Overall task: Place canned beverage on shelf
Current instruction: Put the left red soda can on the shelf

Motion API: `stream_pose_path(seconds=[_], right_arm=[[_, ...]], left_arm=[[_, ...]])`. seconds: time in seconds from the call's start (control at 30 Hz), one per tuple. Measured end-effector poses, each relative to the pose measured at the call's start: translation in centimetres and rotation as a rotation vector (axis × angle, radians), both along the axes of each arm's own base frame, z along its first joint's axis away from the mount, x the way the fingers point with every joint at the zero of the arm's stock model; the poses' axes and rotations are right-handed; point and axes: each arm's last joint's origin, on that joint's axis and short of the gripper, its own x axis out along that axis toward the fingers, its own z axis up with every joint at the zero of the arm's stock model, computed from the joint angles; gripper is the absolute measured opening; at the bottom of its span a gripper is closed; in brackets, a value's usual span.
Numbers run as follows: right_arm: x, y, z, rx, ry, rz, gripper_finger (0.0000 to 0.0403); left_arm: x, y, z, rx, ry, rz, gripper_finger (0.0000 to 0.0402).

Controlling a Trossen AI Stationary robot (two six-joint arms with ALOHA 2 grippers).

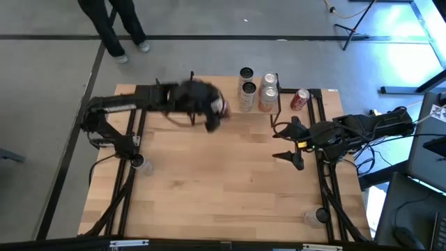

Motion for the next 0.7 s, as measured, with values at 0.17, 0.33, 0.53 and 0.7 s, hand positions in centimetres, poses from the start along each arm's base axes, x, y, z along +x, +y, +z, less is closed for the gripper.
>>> stream_pose_path(seconds=[0.17,0.33,0.53,0.7], right_arm=[[0.0,-0.4,0.0,-0.034,-0.004,-0.082,0.0351],[0.2,-1.9,-0.2,-0.021,0.021,-0.182,0.0351],[-0.1,-3.5,-0.9,0.01,0.103,-0.269,0.0351],[-0.1,-3.9,-0.9,0.018,0.109,-0.29,0.0351]], left_arm=[[0.4,5.2,-0.5,-0.006,0.031,-0.028,0.0275],[1.4,9.8,-1.6,0.002,0.061,-0.048,0.0276],[2.2,14.1,-4.6,-0.056,0.133,-0.02,0.0277],[2.6,15.4,-6.1,-0.113,0.134,-0.072,0.0277]])
